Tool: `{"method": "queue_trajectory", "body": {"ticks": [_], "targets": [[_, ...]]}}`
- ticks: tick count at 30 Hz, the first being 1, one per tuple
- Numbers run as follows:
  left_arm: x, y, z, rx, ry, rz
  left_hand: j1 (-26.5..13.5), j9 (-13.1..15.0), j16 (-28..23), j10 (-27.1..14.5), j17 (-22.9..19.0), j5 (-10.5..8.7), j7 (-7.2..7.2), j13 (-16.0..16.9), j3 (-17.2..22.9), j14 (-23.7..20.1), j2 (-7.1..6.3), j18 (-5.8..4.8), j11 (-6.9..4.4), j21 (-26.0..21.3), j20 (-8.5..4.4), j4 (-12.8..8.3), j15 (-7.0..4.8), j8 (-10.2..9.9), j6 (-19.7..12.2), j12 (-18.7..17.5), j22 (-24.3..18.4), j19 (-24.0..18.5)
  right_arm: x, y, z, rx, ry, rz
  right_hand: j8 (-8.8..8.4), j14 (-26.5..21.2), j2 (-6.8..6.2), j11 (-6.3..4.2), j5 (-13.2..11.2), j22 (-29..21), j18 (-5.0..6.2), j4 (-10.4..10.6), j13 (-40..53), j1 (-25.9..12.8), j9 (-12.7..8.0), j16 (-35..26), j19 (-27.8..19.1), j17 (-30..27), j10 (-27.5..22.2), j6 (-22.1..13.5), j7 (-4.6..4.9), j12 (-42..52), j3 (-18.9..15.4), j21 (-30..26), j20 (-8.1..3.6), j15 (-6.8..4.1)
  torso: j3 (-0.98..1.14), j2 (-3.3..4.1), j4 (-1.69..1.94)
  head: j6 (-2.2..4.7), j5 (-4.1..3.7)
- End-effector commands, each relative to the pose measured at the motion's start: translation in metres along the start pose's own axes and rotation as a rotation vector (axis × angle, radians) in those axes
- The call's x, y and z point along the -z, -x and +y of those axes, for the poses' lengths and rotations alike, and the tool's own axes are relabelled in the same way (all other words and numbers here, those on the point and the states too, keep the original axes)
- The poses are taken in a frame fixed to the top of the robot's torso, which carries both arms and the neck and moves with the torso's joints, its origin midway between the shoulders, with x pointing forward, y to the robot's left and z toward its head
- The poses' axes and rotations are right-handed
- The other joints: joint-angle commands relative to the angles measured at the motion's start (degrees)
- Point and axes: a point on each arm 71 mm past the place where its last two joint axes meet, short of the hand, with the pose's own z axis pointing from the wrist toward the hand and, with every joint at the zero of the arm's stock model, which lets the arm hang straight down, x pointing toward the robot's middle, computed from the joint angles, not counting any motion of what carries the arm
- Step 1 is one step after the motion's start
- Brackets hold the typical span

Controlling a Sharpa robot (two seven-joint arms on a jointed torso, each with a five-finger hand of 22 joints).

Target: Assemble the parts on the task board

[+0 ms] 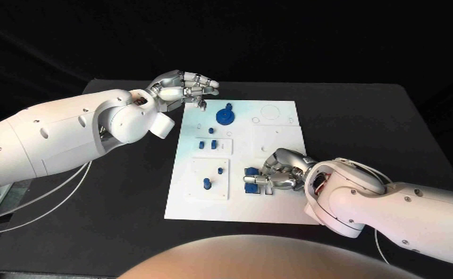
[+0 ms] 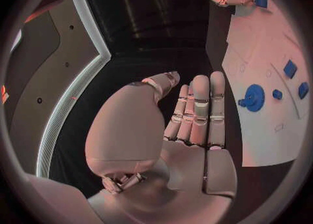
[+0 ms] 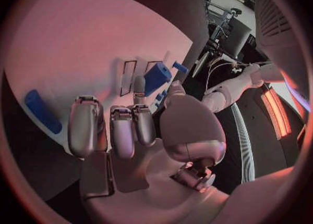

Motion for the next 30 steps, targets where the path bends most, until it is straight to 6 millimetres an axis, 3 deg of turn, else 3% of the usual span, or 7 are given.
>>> {"method": "queue_trajectory", "body": {"ticks": [1,7,15,30], "targets": [[0.000,-0.002,-0.001,0.007,-0.006,0.015,-0.7,0.1,0.4,-0.4,0.1,0.29,0.78,0.1,-0.2,-0.2,-0.01,0.83,-0.02,-0.4,0.16,0.0,0.30,0.2,-0.5,0.4,-0.1,0.4,0.004,-0.001,0.002,0.034,0.028,0.006,-0.03,5.1,0.43,-0.47,0.1,10.4,-0.49,-0.2,9.7,1.3,0.1,0.2,1.0,10.2,3.1,-0.1,0.21,0.0,0.8,-0.2,-0.39,-0.52,0.03,-0.01,-0.04,0.08,-0.02],[0.000,-0.002,-0.001,0.006,-0.005,0.013,-0.7,0.1,0.4,-0.4,0.1,0.29,0.78,0.1,-0.2,-0.2,-0.01,0.83,-0.02,-0.4,0.16,0.0,0.30,0.2,-0.5,0.4,-0.1,0.4,0.012,-0.001,0.002,0.038,0.050,0.015,-0.03,5.2,0.22,-0.55,-0.1,10.5,-0.54,-0.3,9.9,5.8,0.4,0.2,1.1,10.4,3.2,-0.1,0.12,0.1,1.2,0.0,-0.44,-0.58,0.04,-0.01,-0.03,0.07,-0.07],[0.000,-0.002,-0.001,0.007,-0.003,0.016,-0.8,0.1,0.4,-0.6,0.1,0.30,0.80,0.1,-0.2,-0.3,0.05,0.83,0.00,-0.4,0.19,0.1,0.32,0.3,-0.6,0.6,-0.1,0.4,0.011,-0.001,0.002,0.042,0.054,0.022,-0.02,5.2,0.65,-0.61,-0.1,10.6,-0.57,-0.3,10.0,7.4,0.5,0.2,1.2,10.5,3.3,-0.1,0.07,0.2,1.2,0.1,-0.48,-0.63,0.03,0.01,0.08,0.17,-0.26],[0.001,-0.001,0.000,0.006,0.001,0.015,-0.9,0.1,0.5,-0.7,0.1,0.30,0.81,0.1,-0.2,-0.3,0.11,0.83,0.01,-0.4,0.20,0.1,0.34,0.4,-0.6,0.6,-0.1,0.4,0.003,0.003,-0.011,0.071,0.011,0.016,-0.08,5.2,3.07,-0.77,-0.1,10.8,-0.58,-0.4,10.1,11.5,0.6,0.2,1.2,10.4,3.4,0.1,-0.11,0.2,1.1,0.0,-0.62,-0.77,-0.11,-0.03,-0.01,-0.13,-0.20]]}}
